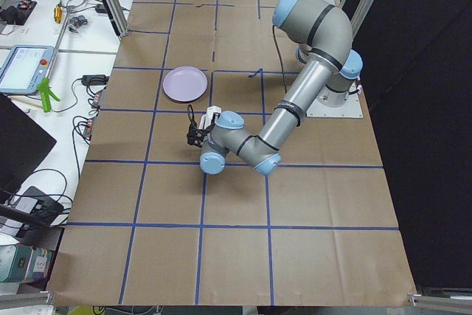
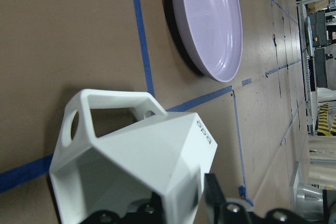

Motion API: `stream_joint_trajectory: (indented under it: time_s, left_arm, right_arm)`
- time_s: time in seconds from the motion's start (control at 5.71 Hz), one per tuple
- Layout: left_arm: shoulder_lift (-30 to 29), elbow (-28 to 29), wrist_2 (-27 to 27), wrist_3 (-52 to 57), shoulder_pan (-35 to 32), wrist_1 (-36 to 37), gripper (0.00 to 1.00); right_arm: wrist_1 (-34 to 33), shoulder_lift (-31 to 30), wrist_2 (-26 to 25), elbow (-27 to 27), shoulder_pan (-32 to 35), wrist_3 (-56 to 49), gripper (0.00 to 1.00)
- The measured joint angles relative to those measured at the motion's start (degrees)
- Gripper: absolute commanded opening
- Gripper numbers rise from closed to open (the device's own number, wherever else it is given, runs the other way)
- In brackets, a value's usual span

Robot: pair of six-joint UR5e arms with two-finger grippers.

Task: Flip cup and place on plate
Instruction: 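Lift the mug with the left gripper and turn it upright over the lavender plate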

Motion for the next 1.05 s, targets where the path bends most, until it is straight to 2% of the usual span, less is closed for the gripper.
stream_joint_trajectory:
  time_s: [0.35, 0.53, 0.7, 1.05]
  left_arm:
    - [5.23, 0.99, -0.98, -8.70, -2.52, -1.12, 0.00]
    - [9.51, 1.54, -0.14, -16.10, -6.97, 0.82, 0.00]
    - [12.61, 1.97, 3.55, -23.53, -13.14, 6.03, 0.00]
    - [14.05, 2.14, 16.64, -37.86, -27.88, 20.78, 0.00]
  right_arm:
    - [0.00, 0.00, 0.00, 0.00, 0.00, 0.00, 1.00]
    - [0.00, 0.00, 0.00, 0.00, 0.00, 0.00, 1.00]
    - [0.00, 0.00, 0.00, 0.00, 0.00, 0.00, 1.00]
    - [0.00, 0.00, 0.00, 0.00, -0.01, 0.00, 1.00]
